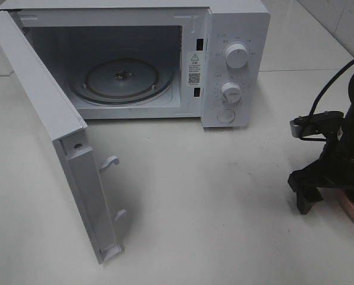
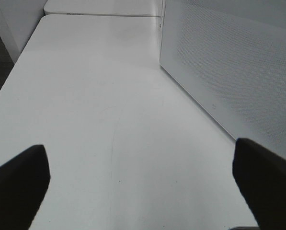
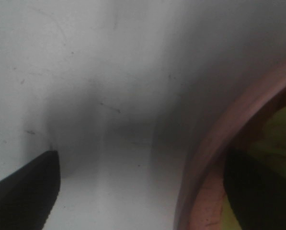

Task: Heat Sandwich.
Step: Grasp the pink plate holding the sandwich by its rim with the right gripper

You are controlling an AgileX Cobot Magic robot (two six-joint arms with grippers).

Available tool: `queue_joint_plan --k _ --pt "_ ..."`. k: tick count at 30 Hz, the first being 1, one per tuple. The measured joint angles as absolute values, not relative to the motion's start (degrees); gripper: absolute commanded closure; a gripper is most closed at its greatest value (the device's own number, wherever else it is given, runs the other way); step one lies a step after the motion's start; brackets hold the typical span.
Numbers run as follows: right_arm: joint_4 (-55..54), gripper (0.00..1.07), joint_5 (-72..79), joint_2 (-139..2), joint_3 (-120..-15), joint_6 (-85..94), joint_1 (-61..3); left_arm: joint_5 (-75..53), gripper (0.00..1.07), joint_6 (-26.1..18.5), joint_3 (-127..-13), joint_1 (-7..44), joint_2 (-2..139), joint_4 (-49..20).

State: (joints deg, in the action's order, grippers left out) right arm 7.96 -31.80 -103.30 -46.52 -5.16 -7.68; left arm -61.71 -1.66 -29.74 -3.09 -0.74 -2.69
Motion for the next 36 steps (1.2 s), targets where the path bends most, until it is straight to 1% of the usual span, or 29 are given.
queue_joint_plan --k 4,5,6,7,8,9,11,12,13,16,17,18,36 --pt "8.1 0.27 -31.7 -103.3 -46.5 -5.2 -7.7 -61.7 0.10 -1.7 -29.7 -3.1 -0.7 -2.7" --pt "8.1 0.34 -31.7 -103.3 -46.5 -5.2 -7.7 -61.7 0.10 -1.7 -29.7 -3.1 -0.7 -2.7" --pt "8.2 0.37 -31.7 -103.3 -46.5 -5.2 -7.7 -61.7 0.10 -1.7 -29.7 -3.1 -0.7 -2.7" --pt "8.2 0.37 -31.7 -103.3 -46.5 -5.2 -7.7 -61.7 0.10 -1.7 -29.7 -3.1 -0.7 -2.7" --pt "8.4 0.42 -31.7 -103.3 -46.5 -5.2 -7.7 -61.7 0.10 -1.7 -29.7 -3.1 -0.7 -2.7" --pt "9.1 0.52 -31.8 -103.3 -46.5 -5.6 -7.7 -61.7 0.10 -1.7 -29.7 -3.1 -0.7 -2.7" --pt "10.4 0.65 -32.0 -103.3 -46.5 -7.0 -7.7 -61.7 0.10 -1.7 -29.7 -3.1 -0.7 -2.7" --pt "10.4 0.65 -32.0 -103.3 -46.5 -7.0 -7.7 -61.7 0.10 -1.7 -29.7 -3.1 -0.7 -2.7" --pt "12.2 0.82 -32.0 -103.3 -46.5 -9.2 -7.7 -61.7 0.10 -1.7 -29.7 -3.1 -0.7 -2.7" --pt "15.9 1.04 -32.3 -103.3 -46.5 -12.9 -7.7 -61.7 0.10 -1.7 -29.7 -3.1 -0.7 -2.7" --pt "15.9 1.04 -32.3 -103.3 -46.5 -12.9 -7.7 -61.7 0.10 -1.7 -29.7 -3.1 -0.7 -2.7" --pt "17.6 1.07 -32.6 -103.3 -46.5 -15.1 -7.7 -61.7 0.10 -1.7 -29.7 -3.1 -0.7 -2.7" --pt "20.1 1.07 -34.9 -103.3 -46.5 -18.3 -8.1 -61.7 0.10 -1.7 -29.7 -3.1 -0.7 -2.7"
